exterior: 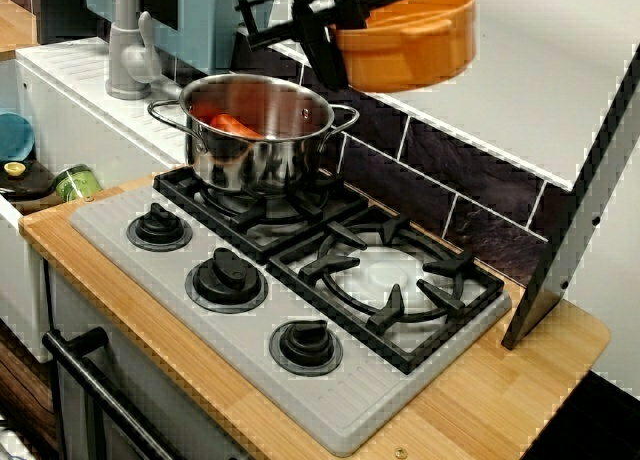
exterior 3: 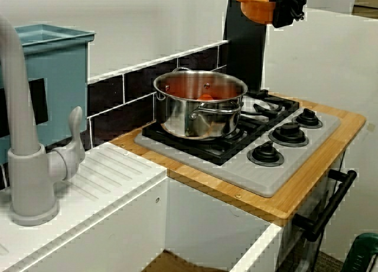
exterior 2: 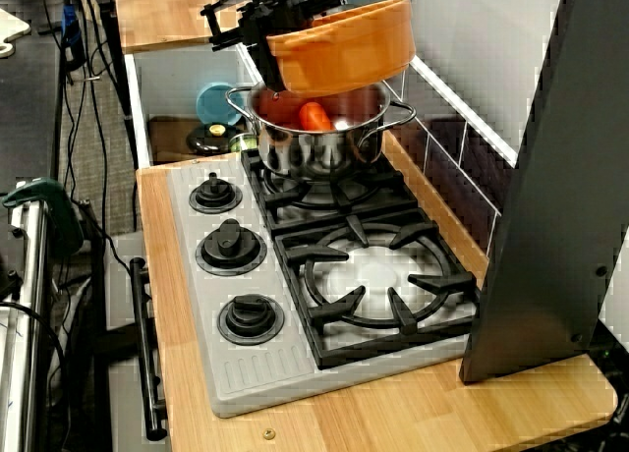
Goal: Lift pot from stove
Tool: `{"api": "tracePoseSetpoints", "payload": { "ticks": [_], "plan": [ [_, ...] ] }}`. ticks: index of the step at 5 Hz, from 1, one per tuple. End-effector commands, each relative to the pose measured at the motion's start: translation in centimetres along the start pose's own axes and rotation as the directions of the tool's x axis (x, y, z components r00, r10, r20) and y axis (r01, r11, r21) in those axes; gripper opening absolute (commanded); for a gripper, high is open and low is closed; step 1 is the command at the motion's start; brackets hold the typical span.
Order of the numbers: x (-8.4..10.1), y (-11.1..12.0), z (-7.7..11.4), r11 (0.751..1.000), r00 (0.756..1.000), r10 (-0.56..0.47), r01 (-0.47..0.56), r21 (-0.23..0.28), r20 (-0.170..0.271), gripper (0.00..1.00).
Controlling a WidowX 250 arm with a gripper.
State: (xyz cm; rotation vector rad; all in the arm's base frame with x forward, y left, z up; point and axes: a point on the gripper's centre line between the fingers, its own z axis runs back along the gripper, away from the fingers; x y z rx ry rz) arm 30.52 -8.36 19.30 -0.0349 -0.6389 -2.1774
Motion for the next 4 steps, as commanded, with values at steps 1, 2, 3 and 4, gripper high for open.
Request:
{"api": "tracePoseSetpoints", "payload": {
  "ticks": [1, 2, 3, 4],
  "plan": [
    [-0.3, 0.6, 3.6, 0.994, 0.996, -0.052, 0.059, 0.088, -0.074, 0.00],
    [-0.5, 0.8, 4.8, 0.993, 0.998, -0.052, 0.054, 0.103, -0.018, 0.00],
    [-0.4, 1.0, 5.5, 0.992, 0.999, -0.050, 0.052, 0.114, -0.016, 0.00],
    [-0.4, 1.0, 5.7, 0.992, 0.998, -0.055, 0.055, 0.111, -0.006, 0.00]
  ]
}}
